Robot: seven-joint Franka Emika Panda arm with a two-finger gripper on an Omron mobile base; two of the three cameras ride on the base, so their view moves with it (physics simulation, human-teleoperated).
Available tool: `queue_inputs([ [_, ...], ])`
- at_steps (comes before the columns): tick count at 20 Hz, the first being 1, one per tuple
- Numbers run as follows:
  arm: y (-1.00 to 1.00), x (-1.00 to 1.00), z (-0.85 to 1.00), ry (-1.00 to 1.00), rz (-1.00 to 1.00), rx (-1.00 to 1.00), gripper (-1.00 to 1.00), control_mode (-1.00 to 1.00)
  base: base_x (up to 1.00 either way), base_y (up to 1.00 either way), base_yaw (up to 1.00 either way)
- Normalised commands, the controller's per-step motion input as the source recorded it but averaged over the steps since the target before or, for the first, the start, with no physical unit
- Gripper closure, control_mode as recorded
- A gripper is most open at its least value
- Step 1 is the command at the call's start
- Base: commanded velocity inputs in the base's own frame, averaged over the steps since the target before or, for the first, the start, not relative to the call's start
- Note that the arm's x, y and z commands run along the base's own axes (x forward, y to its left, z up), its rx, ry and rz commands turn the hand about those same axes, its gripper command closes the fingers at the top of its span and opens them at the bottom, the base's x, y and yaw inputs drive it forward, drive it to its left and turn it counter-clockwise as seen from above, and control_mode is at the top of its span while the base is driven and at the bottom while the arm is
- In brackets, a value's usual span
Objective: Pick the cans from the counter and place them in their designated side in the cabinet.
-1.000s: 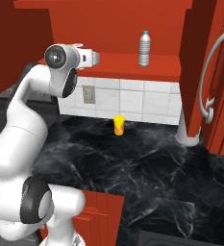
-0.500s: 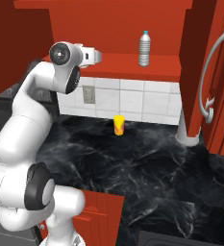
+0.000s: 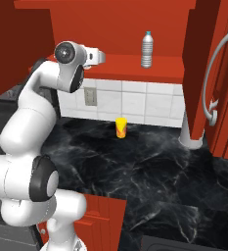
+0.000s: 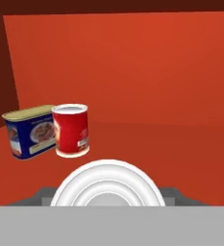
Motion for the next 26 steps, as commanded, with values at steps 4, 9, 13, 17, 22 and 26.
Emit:
queue_inputs([
  [4, 0.01, 0.25, -0.03, 0.01, 0.0, 0.0, 1.0, -1.0, 0.0, 0.0, 0.0],
  [9, 0.01, 0.25, -0.02, 0.0, 0.0, 0.0, 1.0, -1.0, 0.0, 0.0, 0.0],
  [13, 0.03, 0.25, -0.06, 0.01, 0.0, 0.0, 1.0, -1.0, 0.0, 0.0, 0.0],
  [17, 0.06, 0.23, -0.08, 0.01, 0.0, 0.0, 1.0, -1.0, 0.0, 0.0, 0.0],
  [22, 0.06, 0.23, -0.09, 0.01, 0.0, 0.0, 1.0, -1.0, 0.0, 0.0, 0.0],
  [26, 0.06, 0.23, -0.09, 0.02, 0.0, 0.0, 1.0, -1.0, 0.0, 0.0, 0.0],
])
